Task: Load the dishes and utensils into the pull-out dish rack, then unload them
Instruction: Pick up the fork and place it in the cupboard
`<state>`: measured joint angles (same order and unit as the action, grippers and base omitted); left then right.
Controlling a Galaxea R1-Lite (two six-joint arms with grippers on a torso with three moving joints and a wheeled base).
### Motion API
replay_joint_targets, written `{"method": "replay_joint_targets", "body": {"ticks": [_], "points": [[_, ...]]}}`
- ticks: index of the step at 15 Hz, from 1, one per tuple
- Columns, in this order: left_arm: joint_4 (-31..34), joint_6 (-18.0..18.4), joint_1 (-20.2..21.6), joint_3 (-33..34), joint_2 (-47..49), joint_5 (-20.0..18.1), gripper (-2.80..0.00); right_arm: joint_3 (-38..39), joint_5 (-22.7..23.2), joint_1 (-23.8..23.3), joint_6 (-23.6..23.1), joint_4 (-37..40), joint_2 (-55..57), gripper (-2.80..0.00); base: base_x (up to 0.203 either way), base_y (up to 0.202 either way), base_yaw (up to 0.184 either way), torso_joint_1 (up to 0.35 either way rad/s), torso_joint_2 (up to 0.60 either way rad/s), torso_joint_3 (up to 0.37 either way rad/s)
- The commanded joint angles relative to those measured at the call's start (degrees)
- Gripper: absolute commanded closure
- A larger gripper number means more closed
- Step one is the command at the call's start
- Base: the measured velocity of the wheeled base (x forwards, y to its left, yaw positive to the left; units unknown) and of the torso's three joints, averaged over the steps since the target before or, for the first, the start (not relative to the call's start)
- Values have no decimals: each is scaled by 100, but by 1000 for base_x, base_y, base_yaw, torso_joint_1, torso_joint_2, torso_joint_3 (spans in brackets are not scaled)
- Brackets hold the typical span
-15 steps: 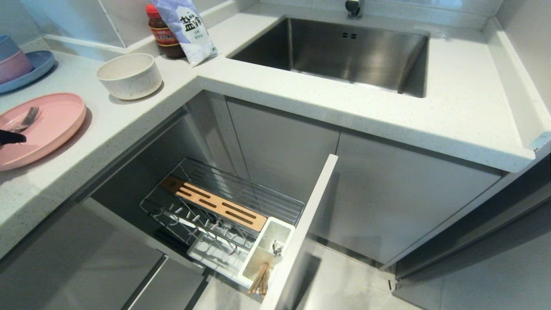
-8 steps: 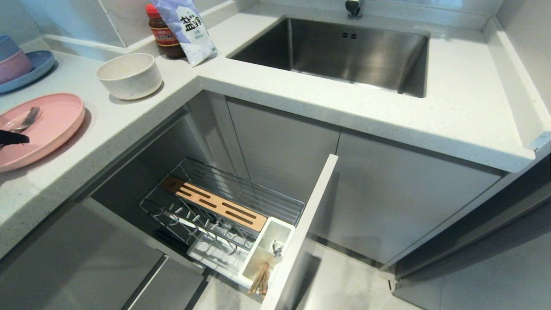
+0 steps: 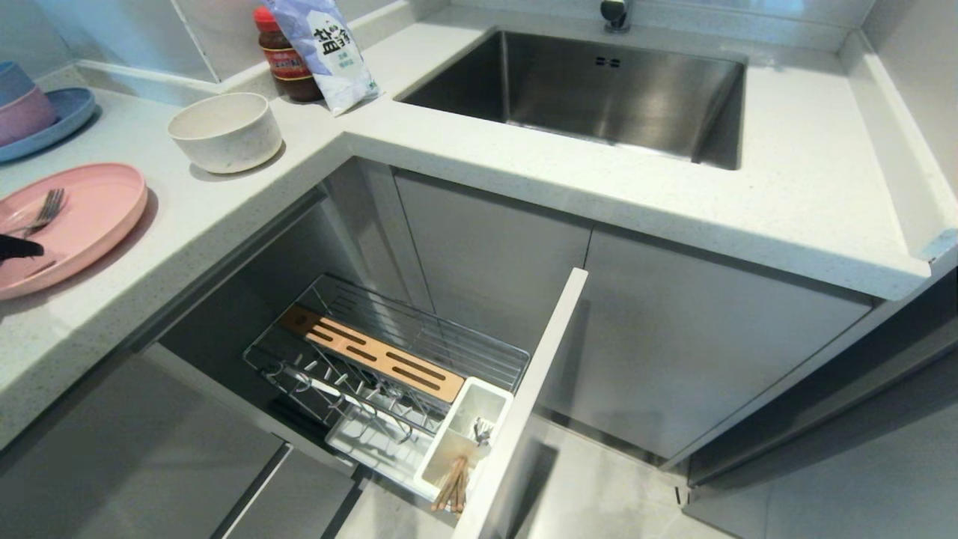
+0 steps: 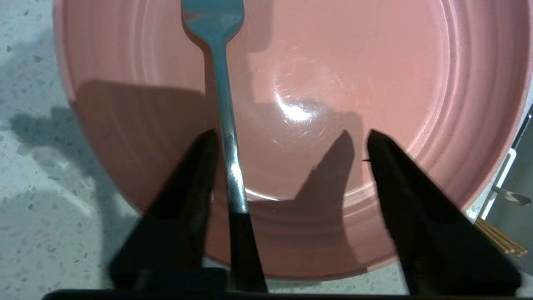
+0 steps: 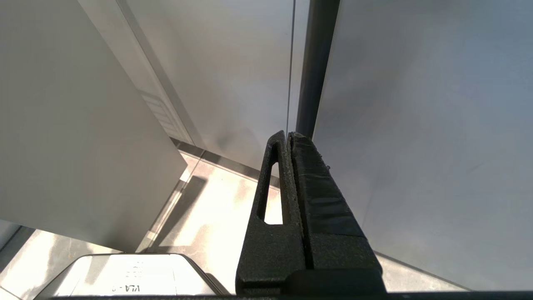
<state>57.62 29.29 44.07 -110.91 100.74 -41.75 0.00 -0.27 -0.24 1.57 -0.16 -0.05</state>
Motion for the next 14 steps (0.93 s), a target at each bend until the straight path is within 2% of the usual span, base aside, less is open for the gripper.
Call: {"method": "replay_joint_targets", "body": {"ticks": [1, 12, 14], "points": [[23, 15, -12, -1, 7, -9, 0, 9, 0, -2, 1, -2, -13, 0, 0, 0, 0, 0, 0, 0], [33, -23, -81, -1, -78, -34, 0, 9, 0, -2, 1, -2, -13, 0, 0, 0, 0, 0, 0, 0], [10, -458, -206, -1, -326, -51, 0, 9, 0, -1, 1, -2, -13, 0, 0, 0, 0, 0, 0, 0]]}}
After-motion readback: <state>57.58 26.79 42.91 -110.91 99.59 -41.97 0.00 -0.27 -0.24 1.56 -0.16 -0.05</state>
